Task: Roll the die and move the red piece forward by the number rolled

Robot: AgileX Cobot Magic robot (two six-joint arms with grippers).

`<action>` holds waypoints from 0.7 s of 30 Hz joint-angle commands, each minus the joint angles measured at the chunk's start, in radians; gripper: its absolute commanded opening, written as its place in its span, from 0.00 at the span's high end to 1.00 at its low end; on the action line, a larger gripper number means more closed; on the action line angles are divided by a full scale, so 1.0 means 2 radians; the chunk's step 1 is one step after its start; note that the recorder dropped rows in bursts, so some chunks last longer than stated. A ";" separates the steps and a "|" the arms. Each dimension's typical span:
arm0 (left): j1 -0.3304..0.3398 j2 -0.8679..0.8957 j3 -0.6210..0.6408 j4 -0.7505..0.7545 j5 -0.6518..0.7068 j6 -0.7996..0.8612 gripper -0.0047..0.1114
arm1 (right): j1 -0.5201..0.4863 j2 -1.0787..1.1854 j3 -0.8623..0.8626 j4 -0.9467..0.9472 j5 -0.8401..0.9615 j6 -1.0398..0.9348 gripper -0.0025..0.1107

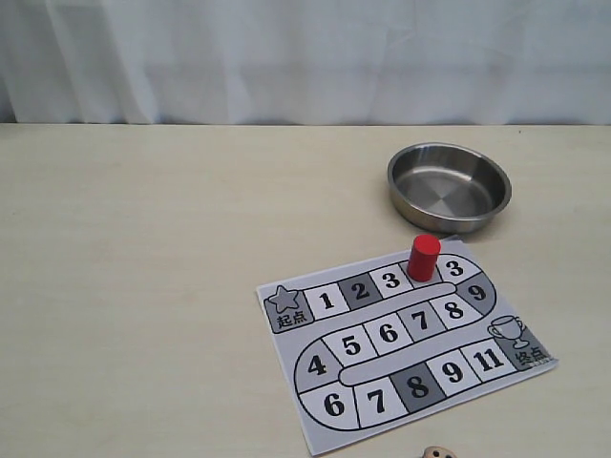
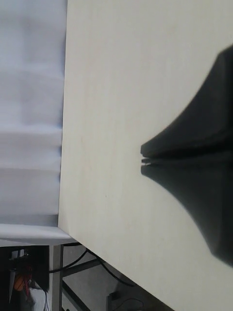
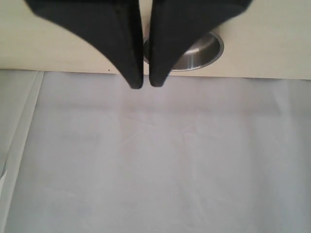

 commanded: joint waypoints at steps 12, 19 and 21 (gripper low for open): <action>-0.004 0.000 -0.003 0.004 -0.004 0.000 0.96 | 0.001 -0.002 0.003 -0.011 0.091 -0.014 0.94; -0.004 0.000 -0.003 0.004 -0.004 0.000 0.96 | 0.001 -0.002 0.003 -0.033 0.091 0.004 0.94; -0.004 0.000 -0.003 0.004 -0.004 0.000 0.96 | 0.001 -0.002 0.003 -0.051 0.090 0.034 0.94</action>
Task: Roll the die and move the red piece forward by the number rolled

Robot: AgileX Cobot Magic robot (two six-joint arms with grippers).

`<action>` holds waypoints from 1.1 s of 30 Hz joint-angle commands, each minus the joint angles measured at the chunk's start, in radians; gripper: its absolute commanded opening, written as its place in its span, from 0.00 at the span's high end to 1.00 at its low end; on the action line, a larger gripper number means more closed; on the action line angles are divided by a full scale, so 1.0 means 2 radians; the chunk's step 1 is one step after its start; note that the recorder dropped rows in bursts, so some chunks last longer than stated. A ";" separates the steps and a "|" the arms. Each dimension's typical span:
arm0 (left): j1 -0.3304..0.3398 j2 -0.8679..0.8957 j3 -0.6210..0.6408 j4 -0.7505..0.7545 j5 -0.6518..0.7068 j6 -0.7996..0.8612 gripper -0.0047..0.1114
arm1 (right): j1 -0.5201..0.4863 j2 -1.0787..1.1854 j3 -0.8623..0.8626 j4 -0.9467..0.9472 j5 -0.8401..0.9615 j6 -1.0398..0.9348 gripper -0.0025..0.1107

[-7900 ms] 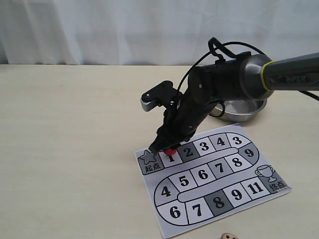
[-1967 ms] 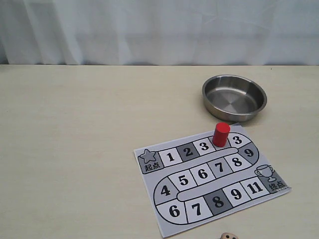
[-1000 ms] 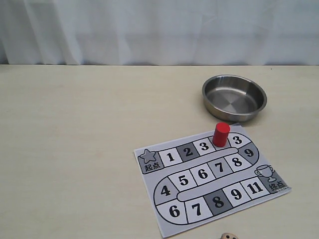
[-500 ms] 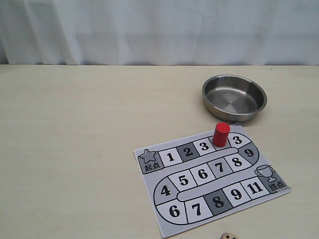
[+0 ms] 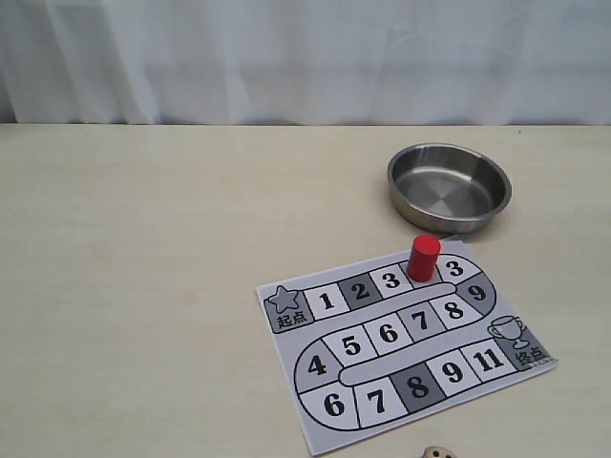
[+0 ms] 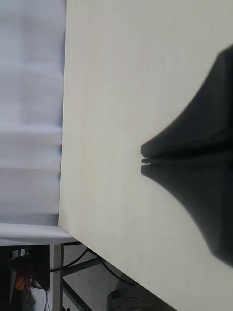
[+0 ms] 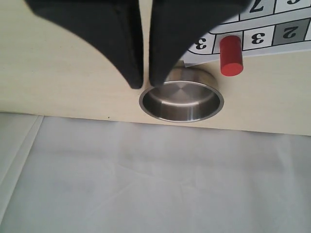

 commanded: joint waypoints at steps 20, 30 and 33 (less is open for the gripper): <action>-0.004 0.000 -0.003 0.001 -0.004 0.000 0.96 | 0.001 -0.002 0.002 -0.061 0.002 0.084 0.94; -0.004 0.000 -0.003 0.001 -0.004 0.000 0.96 | 0.001 -0.002 0.002 -0.061 0.002 0.084 0.94; -0.004 0.000 -0.003 0.001 -0.004 0.000 0.96 | 0.001 -0.002 0.002 -0.061 0.002 0.084 0.94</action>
